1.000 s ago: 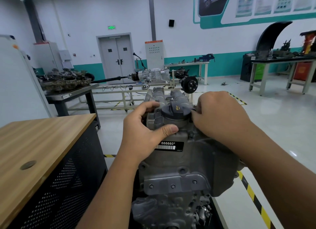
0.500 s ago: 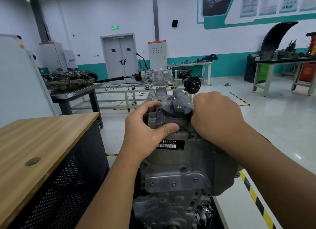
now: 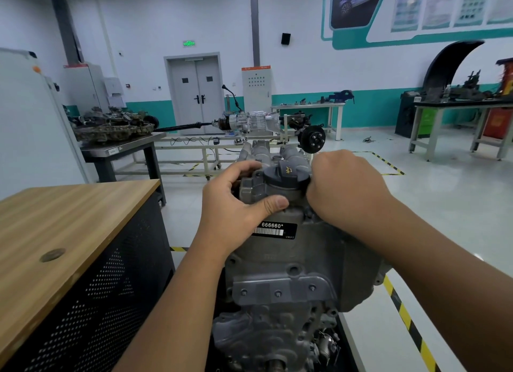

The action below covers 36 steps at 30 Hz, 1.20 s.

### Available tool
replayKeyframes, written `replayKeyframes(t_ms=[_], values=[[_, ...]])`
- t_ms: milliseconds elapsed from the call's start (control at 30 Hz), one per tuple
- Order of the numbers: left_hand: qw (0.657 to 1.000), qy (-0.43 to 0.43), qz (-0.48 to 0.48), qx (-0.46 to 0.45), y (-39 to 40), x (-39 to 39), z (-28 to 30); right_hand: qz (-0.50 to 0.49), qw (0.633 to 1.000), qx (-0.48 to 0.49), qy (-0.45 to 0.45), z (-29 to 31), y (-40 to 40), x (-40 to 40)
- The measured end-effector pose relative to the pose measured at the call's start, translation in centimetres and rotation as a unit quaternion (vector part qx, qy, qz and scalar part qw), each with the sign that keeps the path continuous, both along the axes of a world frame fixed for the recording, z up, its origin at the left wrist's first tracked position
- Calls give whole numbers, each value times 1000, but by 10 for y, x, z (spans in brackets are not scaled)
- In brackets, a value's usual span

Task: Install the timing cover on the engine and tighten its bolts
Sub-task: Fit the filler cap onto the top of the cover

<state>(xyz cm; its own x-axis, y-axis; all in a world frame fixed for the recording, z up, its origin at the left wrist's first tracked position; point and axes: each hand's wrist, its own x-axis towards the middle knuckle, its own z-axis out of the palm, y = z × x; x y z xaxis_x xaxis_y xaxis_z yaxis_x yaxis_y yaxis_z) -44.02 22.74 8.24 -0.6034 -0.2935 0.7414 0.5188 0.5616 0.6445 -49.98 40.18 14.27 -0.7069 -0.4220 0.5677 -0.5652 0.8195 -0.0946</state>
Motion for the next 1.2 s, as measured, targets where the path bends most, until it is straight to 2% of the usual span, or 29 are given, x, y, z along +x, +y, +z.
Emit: replayKeyframes(t_ms=[200, 267, 367, 467, 533, 600, 700, 767, 800, 867, 900, 967, 1033, 1067, 1200], values=[[999, -7, 28, -13, 0, 1, -1, 21, 1000, -3, 4, -1, 4, -1], [999, -14, 39, -15, -1, 2, -2, 31, 996, -78, -44, 4, 13, -2], [998, -16, 60, -16, -3, 2, -4, 28, 957, -254, -140, 7, 43, 4], [998, -19, 67, -12, 0, 3, -6, 59, 935, -273, -219, -7, 72, 33], [997, -31, 75, -11, 0, 5, -4, 145, 892, -299, -305, -21, 80, 59], [990, -44, 127, -31, 3, 9, -3, 219, 841, -338, -361, -34, 80, 74], [944, -11, 311, -112, 17, 21, -7, 266, 788, -425, -356, -46, 71, 80], [923, 68, 364, -103, 37, 32, -14, 264, 767, -490, -320, -50, 55, 83], [924, 119, 351, -96, 46, 37, -19, 259, 763, -514, -295, -52, 44, 83], [953, 185, 225, -80, 62, 49, -30, 271, 744, -554, -258, -55, 23, 86], [971, 182, 144, -59, 68, 55, -33, 286, 717, -580, -259, -56, 14, 87], [986, 156, 45, -24, 74, 65, -34, 300, 636, -642, -305, -55, -1, 91], [989, 146, 37, -13, 72, 69, -32, 299, 552, -686, -368, -54, -12, 95], [988, 143, 50, -10, 70, 69, -30, 295, 526, -697, -389, -54, -16, 97], [989, 111, 96, 5, 63, 68, -23, 268, 473, -717, -436, -58, -27, 99]])
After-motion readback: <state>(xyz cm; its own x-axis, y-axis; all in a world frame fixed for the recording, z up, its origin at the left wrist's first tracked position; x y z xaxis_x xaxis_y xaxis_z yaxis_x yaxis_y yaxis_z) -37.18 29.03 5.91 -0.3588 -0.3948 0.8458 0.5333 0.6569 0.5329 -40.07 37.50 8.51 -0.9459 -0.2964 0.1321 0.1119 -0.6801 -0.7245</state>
